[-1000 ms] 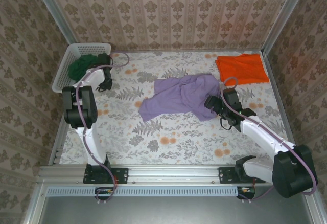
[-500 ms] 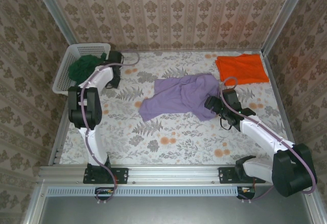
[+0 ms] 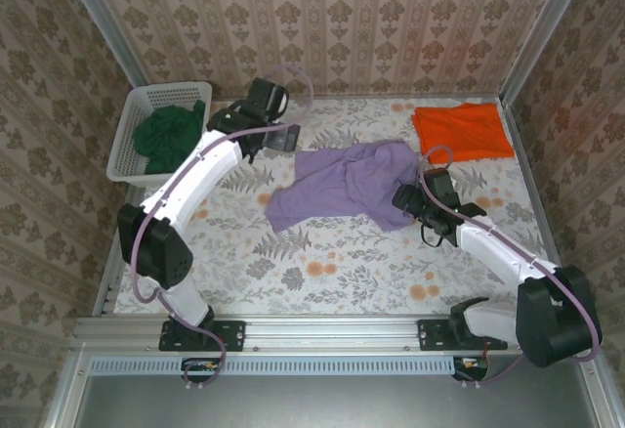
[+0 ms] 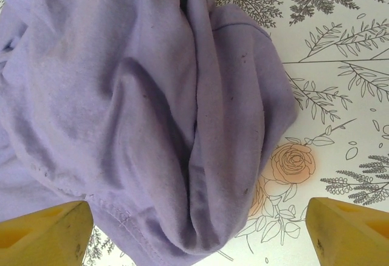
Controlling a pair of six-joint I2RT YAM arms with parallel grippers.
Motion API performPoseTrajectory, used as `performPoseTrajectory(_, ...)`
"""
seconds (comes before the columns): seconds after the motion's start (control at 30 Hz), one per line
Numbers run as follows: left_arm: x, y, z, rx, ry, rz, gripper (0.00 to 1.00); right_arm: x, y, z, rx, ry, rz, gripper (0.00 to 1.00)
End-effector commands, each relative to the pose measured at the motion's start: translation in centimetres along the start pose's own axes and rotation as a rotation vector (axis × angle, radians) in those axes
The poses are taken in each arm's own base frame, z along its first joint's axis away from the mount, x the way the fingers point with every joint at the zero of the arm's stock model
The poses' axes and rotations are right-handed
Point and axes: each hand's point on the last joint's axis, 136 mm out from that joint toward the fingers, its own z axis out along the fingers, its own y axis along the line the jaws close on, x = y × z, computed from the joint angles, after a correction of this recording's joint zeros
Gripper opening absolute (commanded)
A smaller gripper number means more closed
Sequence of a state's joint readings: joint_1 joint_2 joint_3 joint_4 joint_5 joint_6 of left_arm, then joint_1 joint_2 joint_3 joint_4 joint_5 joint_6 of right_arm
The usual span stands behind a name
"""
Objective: Fold and stack the t-shirts
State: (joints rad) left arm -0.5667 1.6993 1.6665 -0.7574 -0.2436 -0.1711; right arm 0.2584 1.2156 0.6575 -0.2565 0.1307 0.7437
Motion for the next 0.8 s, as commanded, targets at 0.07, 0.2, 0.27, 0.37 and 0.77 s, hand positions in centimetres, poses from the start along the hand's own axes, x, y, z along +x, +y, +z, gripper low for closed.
performPoseTrajectory(0.07,8.8,-6.4,2.5,0.190,0.210,-0.083,0.92,-0.2,0.4,0.0,0.007,0.030,0.010,0.83)
performPoseTrajectory(0.2,15.4,-8.0,4.7,0.222,0.341,-0.144,0.86,1.3,1.6,0.5,-0.043,0.122,0.015,0.75)
performPoseTrajectory(0.27,17.5,-7.9,5.2,0.212,0.358,-0.157,0.84,2.4,2.2,0.6,-0.051,0.189,0.001,0.70)
performPoseTrajectory(0.37,18.9,-7.1,5.5,0.181,0.339,-0.174,0.83,4.4,2.2,1.3,-0.021,0.251,-0.042,0.68)
performPoseTrajectory(0.77,21.6,-4.6,4.1,0.091,0.311,-0.147,0.78,7.8,1.8,3.7,0.139,0.328,-0.154,0.54)
